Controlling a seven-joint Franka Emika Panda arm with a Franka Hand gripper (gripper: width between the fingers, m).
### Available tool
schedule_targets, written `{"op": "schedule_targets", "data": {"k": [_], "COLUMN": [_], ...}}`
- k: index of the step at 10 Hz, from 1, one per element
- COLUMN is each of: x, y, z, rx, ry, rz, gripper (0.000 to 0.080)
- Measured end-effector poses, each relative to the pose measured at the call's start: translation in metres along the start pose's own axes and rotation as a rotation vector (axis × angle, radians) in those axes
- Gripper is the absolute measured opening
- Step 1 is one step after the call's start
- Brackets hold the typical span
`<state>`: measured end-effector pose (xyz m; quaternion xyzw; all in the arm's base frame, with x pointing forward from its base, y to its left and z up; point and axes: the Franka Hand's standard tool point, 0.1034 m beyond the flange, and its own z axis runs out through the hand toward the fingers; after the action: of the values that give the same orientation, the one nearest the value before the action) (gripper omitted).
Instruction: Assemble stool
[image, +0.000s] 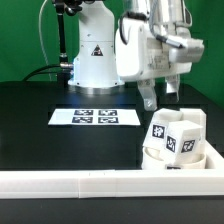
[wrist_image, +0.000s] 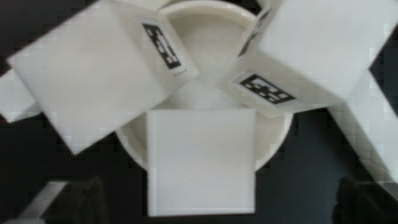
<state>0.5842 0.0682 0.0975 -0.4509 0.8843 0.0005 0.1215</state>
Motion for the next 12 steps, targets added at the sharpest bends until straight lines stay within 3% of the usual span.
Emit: {"op": "schedule_targets", "data": {"k": [3,5,11,12], "x": [0.0,-0.0042,-0.0054,-0.0048], "y": [0.0003,0.0024,0.0041,0.0035], "z": [0.0007,0.001,0.0016,0.0015], "rx": [-0.001,-0.004,-0.012,-0.016], "ry": [0.009,0.026,0.029,0.036], "rz": [-0.279,-0.607,-1.025,-1.206], "gripper": [0.0649,0.0649,0.0649,0.0649]}}
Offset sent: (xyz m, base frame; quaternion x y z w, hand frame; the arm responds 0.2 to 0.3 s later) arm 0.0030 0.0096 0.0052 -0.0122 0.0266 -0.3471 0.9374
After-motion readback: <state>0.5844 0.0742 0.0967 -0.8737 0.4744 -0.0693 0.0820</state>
